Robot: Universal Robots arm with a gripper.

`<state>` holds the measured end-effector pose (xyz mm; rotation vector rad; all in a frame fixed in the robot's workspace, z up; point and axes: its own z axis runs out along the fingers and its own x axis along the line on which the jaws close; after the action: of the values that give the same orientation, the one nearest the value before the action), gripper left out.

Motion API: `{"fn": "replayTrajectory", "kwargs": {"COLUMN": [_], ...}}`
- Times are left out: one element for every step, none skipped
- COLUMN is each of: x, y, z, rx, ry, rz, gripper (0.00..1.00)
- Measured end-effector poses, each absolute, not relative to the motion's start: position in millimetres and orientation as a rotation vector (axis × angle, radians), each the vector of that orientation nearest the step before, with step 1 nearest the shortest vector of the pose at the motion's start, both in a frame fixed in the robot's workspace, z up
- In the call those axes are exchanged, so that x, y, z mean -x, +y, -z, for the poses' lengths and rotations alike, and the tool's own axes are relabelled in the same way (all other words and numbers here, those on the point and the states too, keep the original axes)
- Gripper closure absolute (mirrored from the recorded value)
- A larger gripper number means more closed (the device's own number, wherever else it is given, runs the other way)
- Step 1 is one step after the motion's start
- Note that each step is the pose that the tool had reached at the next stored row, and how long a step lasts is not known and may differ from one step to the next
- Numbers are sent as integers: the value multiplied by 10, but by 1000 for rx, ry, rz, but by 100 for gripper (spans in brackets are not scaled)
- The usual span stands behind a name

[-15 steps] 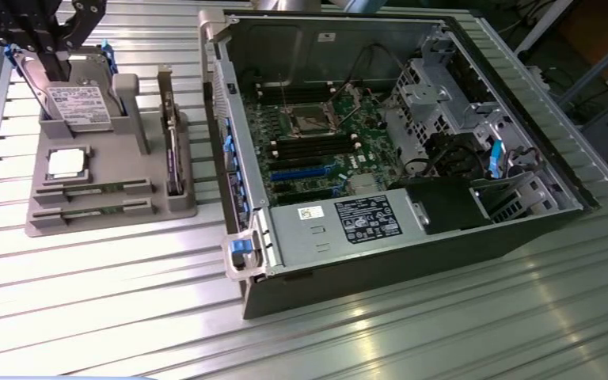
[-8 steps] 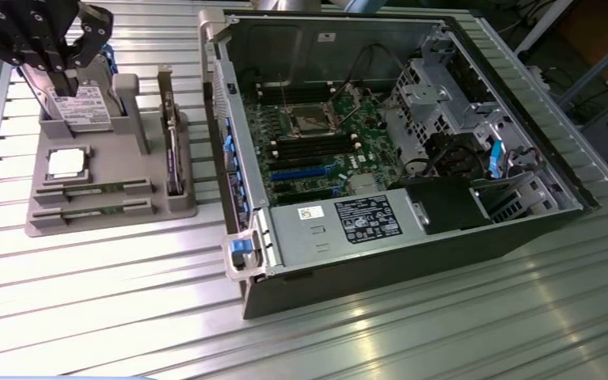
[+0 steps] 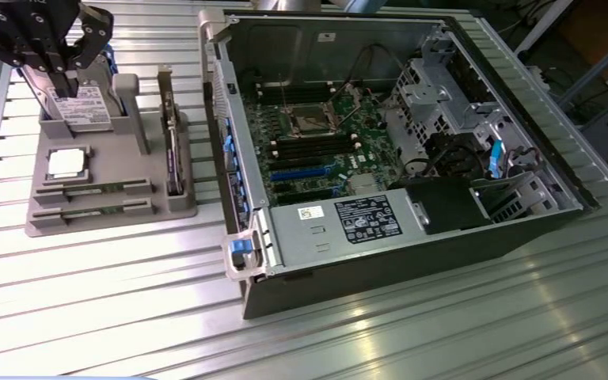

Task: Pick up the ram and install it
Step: 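Pick up the ram and move it above insertion slot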

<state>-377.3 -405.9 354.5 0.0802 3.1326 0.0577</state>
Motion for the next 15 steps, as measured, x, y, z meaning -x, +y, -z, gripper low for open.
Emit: {"fn": "replayTrajectory", "kwargs": {"x": [3773, 3773, 3773, 3773, 3773, 3773, 3772, 3773, 3773, 3773, 3772, 3773, 3773, 3772, 3773], "y": [-4059, -4059, -4059, -4059, -4059, -4059, -4059, -4059, -4059, -4059, -4059, -4059, -4059, -4059, -4059], "z": [-3543, -3542, -3541, -3541, -3539, -3538, -3537, -3537, -3536, -3535, -3533, -3533, -3532, -3533, -3531], "rx": [-35, -15, 4, 32, 85, 158, 225, 277, 337, 398, 450, 497, 531, 563, 604], "ry": [3134, 3134, 3135, 3135, 3134, 3132, 3129, 3126, 3120, 3114, 3108, 3101, 3096, 3090, 3083], "rz": [-58, -58, -58, -58, -58, -58, -59, -59, -59, -59, -59, -59, -59, -59, -59], "gripper": [89, 89, 89, 89, 89, 89, 89, 89, 89, 89, 89, 89, 89, 89, 89]}}
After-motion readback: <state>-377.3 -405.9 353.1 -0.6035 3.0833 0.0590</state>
